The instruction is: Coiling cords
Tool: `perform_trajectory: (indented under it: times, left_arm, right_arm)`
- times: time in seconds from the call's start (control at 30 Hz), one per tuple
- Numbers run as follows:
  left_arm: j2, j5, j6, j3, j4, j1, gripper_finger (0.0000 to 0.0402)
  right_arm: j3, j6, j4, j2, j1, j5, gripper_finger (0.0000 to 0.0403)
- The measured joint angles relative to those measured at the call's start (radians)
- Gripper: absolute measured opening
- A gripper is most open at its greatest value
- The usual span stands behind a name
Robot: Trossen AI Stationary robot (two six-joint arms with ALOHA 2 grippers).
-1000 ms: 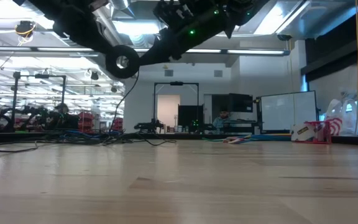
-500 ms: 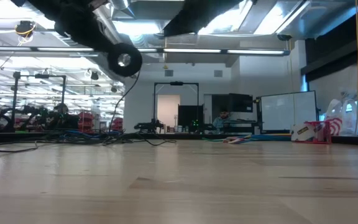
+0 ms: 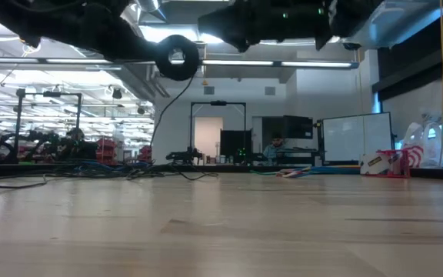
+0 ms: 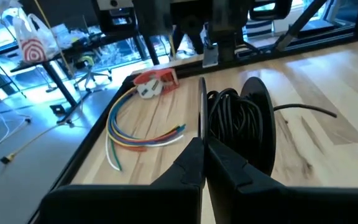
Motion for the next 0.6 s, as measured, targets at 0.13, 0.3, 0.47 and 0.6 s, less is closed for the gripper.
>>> perform_trajectory:
  times: [0.13,0.3,0.47,0.6]
  left_arm:
    - [0.028,0.000,-0.006,0.000,0.040,0.000,0.0002]
    - [0.039,0.000,-0.012,0.000,0.050,-0.004,0.0002]
    - [0.038,0.001,-0.010,0.000,0.053,-0.010,0.0002]
    - [0.038,0.023,-0.011,0.000,0.057,-0.010,0.0003]
  right_arm:
    - [-0.035,0.047,0.222,0.058,0.001,0.016,0.0143]
    - [-0.002,0.070,0.183,0.117,0.001,0.006,0.0143]
    - [0.007,0.068,0.153,0.115,0.000,-0.002,0.0143]
    - [0.011,0.047,0.125,0.115,-0.001,0.007,0.0143]
